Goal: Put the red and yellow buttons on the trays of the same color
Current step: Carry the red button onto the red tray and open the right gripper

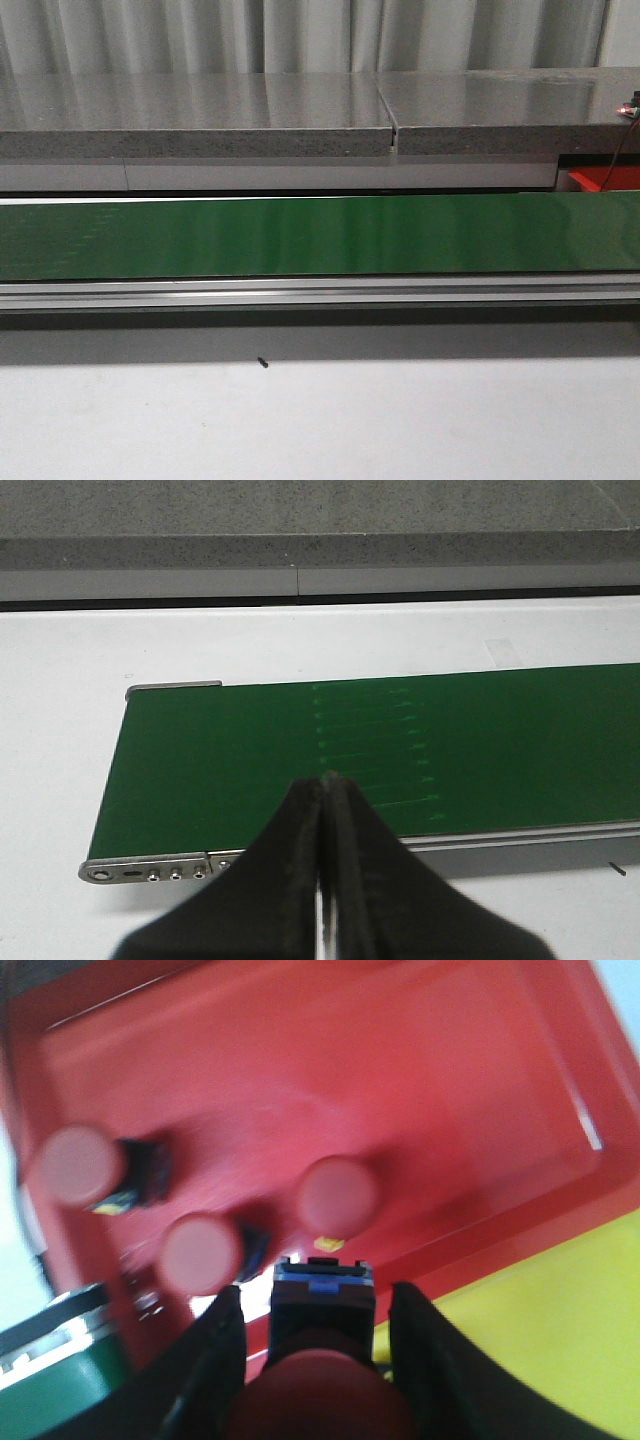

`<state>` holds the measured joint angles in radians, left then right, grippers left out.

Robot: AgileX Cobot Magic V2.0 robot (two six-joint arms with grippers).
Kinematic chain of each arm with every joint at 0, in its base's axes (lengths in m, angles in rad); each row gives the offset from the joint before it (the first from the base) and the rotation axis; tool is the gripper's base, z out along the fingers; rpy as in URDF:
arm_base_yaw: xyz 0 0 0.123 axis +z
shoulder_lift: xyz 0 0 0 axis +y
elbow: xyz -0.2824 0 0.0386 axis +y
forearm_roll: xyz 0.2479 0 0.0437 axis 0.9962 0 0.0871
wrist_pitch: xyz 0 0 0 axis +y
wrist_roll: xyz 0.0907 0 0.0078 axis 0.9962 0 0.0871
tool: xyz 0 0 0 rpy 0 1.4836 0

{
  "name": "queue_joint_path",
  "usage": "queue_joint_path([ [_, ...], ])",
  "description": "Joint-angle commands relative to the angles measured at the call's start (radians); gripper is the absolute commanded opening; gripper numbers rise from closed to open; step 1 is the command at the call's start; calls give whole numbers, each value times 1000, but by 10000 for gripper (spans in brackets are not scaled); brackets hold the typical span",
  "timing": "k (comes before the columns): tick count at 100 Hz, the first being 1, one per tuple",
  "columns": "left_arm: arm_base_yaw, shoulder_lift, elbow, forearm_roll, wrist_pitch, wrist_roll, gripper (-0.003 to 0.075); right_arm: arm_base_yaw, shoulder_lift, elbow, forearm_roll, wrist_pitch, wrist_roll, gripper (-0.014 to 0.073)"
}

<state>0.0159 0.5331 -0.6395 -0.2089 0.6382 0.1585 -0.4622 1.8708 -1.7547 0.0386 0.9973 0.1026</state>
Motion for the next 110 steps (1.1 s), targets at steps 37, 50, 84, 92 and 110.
queue_joint_path([
  [37, -6, 2, -27, -19, -77, 1, -20, -137, 80, -42, 6, -137, 0, 17],
  [50, -6, 2, -27, -19, -77, 1, -20, -167, 143, -80, 6, -121, -2, 17],
  [84, -6, 2, -27, -19, -77, 1, -20, -174, 274, -257, 33, -88, -6, 17],
  [92, -6, 2, -27, -19, -77, 1, -20, -174, 309, -299, 45, -62, -6, 17],
  [110, -6, 2, -27, -19, -77, 1, -20, -174, 367, -371, 48, 17, -10, 17],
])
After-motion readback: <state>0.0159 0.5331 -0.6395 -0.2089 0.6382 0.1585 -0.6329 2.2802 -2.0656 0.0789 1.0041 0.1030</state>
